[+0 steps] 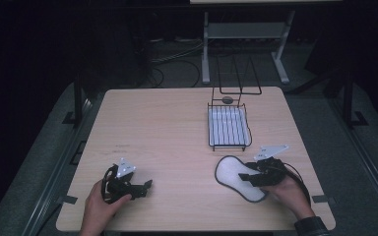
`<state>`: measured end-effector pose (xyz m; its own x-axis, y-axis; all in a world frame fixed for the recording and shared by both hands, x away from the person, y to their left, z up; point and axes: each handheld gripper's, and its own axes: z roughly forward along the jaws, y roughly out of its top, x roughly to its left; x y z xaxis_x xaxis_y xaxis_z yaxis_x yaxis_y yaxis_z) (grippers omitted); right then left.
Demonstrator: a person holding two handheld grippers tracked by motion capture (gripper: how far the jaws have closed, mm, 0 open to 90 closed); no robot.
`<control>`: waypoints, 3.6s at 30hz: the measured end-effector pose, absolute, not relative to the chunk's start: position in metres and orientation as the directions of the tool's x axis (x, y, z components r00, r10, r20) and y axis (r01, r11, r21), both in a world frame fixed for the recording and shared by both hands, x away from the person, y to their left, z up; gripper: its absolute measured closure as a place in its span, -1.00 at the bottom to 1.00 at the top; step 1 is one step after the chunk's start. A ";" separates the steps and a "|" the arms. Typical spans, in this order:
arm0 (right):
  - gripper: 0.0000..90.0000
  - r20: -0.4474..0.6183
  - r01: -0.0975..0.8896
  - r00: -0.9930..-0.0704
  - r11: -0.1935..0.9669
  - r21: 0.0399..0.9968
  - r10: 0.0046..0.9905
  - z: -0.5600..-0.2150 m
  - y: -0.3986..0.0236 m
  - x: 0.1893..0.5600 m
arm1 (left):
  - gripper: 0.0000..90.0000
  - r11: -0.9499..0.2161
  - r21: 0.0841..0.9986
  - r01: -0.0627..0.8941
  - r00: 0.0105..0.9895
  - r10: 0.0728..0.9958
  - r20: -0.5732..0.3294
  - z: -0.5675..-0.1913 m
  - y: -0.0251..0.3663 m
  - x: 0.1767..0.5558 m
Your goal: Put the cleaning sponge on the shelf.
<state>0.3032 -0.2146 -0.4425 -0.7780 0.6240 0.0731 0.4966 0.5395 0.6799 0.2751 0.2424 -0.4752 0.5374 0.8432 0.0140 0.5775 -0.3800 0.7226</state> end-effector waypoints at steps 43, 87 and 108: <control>0.83 0.187 0.495 -0.773 0.391 0.776 0.606 -0.416 -0.235 0.296 | -0.72 -0.376 0.724 0.578 0.535 0.845 0.012 -0.475 0.242 0.275; 0.85 0.194 0.452 -0.734 0.254 0.855 0.651 -0.377 -0.254 0.339 | -0.72 -0.377 0.725 0.577 0.535 0.845 0.013 -0.475 0.242 0.275; 0.84 0.229 0.474 -0.698 0.199 0.858 0.678 -0.378 -0.237 0.390 | -0.72 -0.375 0.724 0.578 0.534 0.845 0.011 -0.475 0.242 0.275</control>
